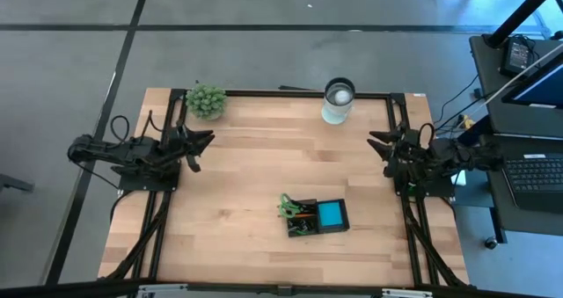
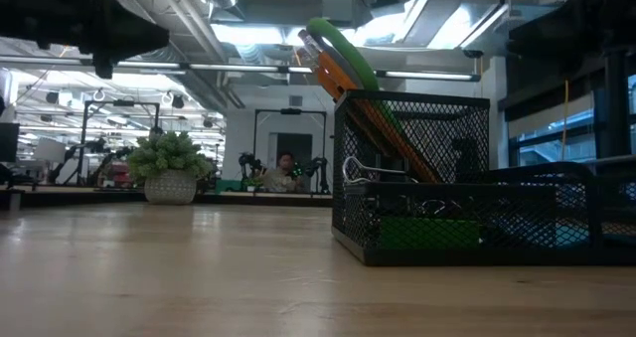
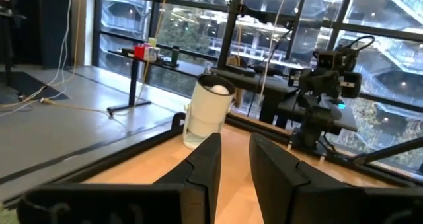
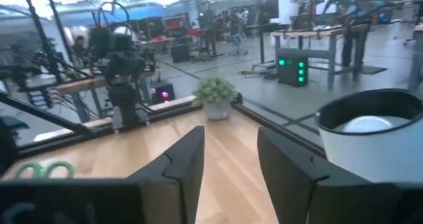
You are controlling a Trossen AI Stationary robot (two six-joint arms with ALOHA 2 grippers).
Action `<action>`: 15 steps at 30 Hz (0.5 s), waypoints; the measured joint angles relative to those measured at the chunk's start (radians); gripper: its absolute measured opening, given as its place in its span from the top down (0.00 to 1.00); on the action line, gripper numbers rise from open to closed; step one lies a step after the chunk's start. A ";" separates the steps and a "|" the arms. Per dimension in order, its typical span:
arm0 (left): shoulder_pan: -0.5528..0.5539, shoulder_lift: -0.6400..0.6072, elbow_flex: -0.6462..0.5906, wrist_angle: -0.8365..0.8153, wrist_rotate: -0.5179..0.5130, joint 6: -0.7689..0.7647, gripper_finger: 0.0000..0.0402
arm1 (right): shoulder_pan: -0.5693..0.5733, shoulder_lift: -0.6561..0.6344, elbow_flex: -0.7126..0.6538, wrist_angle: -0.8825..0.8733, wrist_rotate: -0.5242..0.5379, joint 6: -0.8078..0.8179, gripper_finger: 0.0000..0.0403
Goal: Pick and place office supplies into organizer
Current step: Return to Home Position
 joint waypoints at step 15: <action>0.001 -0.088 -0.033 -0.125 -0.015 -0.035 0.81 | -0.064 0.001 0.001 -0.017 0.032 -0.001 0.64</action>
